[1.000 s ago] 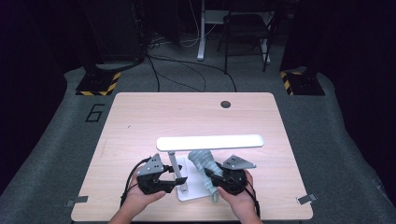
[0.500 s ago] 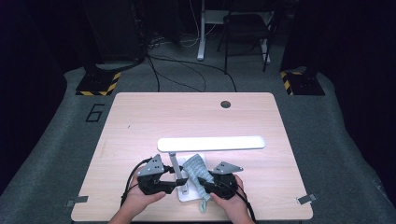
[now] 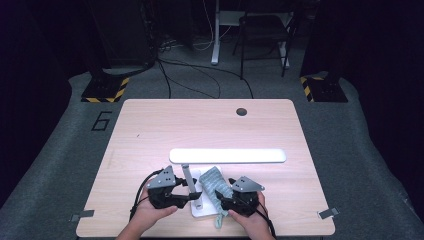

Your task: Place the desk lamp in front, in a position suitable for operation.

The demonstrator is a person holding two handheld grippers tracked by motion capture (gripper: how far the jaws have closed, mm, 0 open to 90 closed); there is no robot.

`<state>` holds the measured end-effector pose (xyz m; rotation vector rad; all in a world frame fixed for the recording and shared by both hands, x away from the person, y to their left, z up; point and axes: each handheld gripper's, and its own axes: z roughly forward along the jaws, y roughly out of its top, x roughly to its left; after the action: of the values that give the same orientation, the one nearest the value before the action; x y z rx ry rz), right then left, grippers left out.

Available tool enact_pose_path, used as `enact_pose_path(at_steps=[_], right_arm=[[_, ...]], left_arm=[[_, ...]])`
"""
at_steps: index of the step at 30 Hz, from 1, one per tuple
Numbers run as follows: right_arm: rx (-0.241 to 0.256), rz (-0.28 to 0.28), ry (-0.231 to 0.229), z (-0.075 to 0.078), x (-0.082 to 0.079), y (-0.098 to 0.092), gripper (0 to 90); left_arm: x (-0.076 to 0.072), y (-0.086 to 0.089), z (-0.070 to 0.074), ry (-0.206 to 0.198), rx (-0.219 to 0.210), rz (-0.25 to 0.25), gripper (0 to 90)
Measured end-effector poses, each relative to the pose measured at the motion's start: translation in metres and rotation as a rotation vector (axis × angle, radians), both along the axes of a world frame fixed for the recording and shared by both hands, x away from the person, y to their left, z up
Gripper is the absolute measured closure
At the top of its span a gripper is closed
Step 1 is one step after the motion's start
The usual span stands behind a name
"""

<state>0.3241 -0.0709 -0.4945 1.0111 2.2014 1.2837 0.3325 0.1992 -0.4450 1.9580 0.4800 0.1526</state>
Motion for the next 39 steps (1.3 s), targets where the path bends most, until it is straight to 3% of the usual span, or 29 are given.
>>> enact_pose_path(at_steps=[3,6,10,14,18,23,25,29,37,39], right_arm=[[0.013,0.013,-0.018,0.002,-0.001,0.000,33.9],[-0.020,0.037,0.000,-0.004,0.001,0.003,38.5],[-0.066,0.060,0.026,-0.011,0.001,0.009,48.4],[-0.090,0.053,0.012,-0.014,-0.002,0.015,49.9],[-0.125,0.056,0.033,-0.014,-0.005,0.019,48.5],[-0.115,0.028,0.085,-0.011,-0.004,0.020,47.2],[-0.126,0.041,0.086,-0.010,-0.001,0.019,46.2],[-0.119,0.009,0.107,-0.010,-0.003,0.020,43.2],[-0.113,0.009,0.089,0.000,-0.008,0.017,45.5],[-0.115,0.026,0.061,0.003,-0.010,0.016,49.5]], left_arm=[[0.003,0.000,-0.003,0.037,-0.006,-0.007,46.9],[0.002,-0.001,-0.003,0.032,0.011,0.005,45.4],[0.000,-0.001,0.004,0.014,-0.010,0.024,43.7],[-0.002,0.002,0.016,-0.006,-0.022,0.033,42.9],[-0.003,0.005,0.025,-0.005,-0.055,0.033,44.7],[-0.005,0.004,0.033,-0.004,-0.041,0.042,48.0],[-0.007,0.003,0.035,-0.021,-0.007,0.037,49.4],[-0.007,0.002,0.035,-0.014,-0.025,0.056,49.1],[-0.008,0.001,0.038,-0.030,-0.028,0.093,43.8],[-0.008,0.001,0.039,-0.030,-0.052,0.093,43.9]])
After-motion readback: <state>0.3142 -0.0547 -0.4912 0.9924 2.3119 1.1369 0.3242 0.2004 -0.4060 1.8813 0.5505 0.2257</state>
